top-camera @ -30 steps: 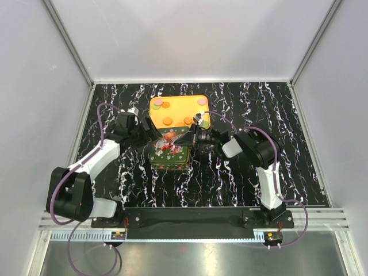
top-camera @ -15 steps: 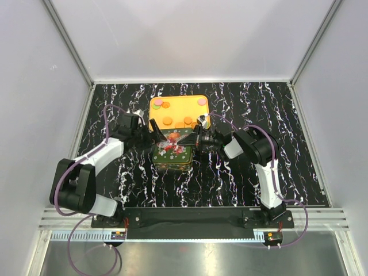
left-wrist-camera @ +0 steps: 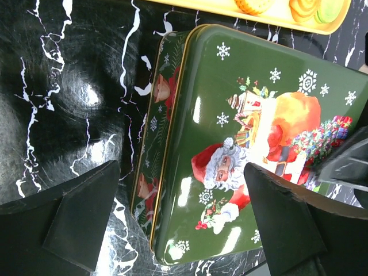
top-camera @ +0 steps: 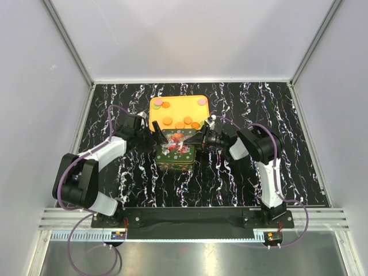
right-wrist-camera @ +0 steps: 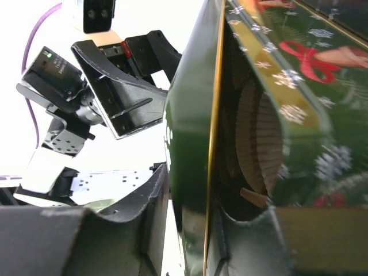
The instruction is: Pack the cookies
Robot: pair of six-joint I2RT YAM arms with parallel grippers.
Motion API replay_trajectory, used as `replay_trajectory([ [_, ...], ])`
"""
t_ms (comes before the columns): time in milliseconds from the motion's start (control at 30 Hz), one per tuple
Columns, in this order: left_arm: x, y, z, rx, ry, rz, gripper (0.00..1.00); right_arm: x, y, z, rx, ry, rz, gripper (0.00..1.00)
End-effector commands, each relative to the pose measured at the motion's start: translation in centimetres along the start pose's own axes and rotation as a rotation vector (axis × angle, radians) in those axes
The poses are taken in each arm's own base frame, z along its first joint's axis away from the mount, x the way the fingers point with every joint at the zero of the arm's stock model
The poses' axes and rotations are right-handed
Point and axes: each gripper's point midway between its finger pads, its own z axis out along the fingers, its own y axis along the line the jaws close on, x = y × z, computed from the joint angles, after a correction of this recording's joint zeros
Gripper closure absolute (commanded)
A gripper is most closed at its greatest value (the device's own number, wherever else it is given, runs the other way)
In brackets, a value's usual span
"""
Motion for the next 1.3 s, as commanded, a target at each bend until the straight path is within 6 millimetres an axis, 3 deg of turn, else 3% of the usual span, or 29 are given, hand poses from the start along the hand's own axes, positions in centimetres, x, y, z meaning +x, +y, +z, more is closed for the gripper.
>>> replay_trajectory([
  [0,-1.8,-1.6,0.0,0.039,-0.045,0.041,0.04,0.0,1.3,-0.9,-0.076,-0.013,-0.095,0.64],
  [500,-1.9,-1.9,0.4,0.018,-0.035,0.056,0.04,0.6,-0.1,-3.4,-0.043,-0.05,-0.073,0.6],
  [933,-2.9,-4.4,1.2,-0.002,-0.026,0.122,0.05,0.3,-1.1,-6.0,-0.004,-0.094,-0.061,0.6],
  [1267,-3.2,-4.3,1.4,-0.036,-0.006,0.16,0.05,-0.1,-2.6,-6.4,0.059,-0.129,-0.07,0.57],
])
